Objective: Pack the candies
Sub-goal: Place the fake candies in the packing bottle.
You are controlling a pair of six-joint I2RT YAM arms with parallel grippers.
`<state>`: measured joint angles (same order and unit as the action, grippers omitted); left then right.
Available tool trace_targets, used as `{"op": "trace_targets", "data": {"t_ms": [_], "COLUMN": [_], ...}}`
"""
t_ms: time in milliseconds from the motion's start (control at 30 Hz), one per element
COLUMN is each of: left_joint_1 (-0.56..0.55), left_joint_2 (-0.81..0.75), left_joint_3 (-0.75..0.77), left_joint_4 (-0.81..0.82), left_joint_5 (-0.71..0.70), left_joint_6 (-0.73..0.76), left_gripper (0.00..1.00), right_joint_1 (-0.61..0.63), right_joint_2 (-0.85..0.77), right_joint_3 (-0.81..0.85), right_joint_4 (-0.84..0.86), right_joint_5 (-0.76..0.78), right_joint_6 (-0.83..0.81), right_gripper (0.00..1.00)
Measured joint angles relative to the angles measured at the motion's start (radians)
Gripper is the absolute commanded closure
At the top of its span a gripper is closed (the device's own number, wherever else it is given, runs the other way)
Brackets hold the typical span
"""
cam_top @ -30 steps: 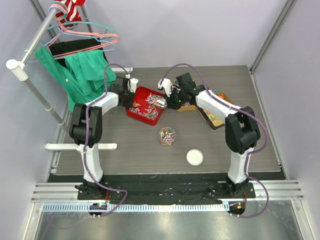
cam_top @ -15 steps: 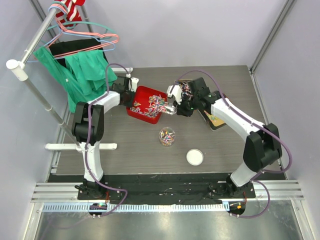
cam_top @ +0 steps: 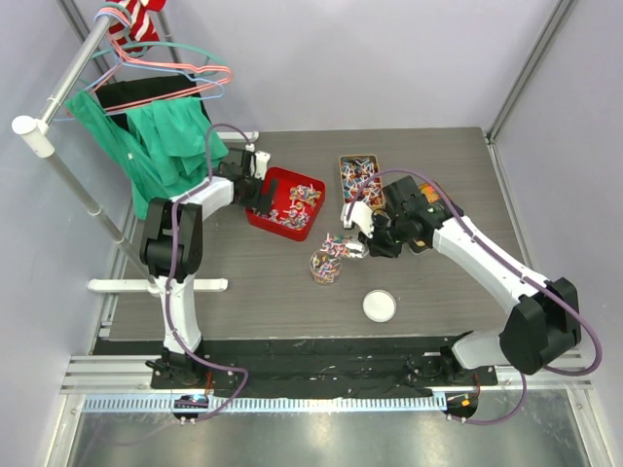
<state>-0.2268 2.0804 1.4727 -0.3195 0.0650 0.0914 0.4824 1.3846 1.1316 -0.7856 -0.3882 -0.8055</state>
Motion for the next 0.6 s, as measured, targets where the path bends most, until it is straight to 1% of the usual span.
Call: {"op": "trace_targets", "data": {"t_ms": [133,233,433,600], "left_joint_1": [0.0,0.0,0.002,0.012], "left_joint_2": [-0.026,-0.084,-0.245,-0.321], "left_joint_3": [-0.001,-0.008,-0.052,-0.095], "left_joint_4": [-0.024,-0.048,-0.061,-0.073], "left_joint_5": [0.01,0.023,0.049,0.068], "left_joint_6": [-0.001,0.003,0.013,0.02], "left_gripper": [0.0,0.0,0.0,0.0], "right_joint_1": [0.007,0.027,0.132,0.198], "right_joint_2": [-0.032,-0.041,-0.04,-0.016], "right_joint_3": [-0.019,-0.019,-0.019,-0.018], "right_joint_4": [-0.048,-0.067,-0.092,-0.101], "right_joint_5": [0.042,0.095,0.227,0.328], "right_joint_6": [-0.016,-0.026,-0.031,-0.031], "right_gripper": [0.99,0.99,0.99,0.99]}}
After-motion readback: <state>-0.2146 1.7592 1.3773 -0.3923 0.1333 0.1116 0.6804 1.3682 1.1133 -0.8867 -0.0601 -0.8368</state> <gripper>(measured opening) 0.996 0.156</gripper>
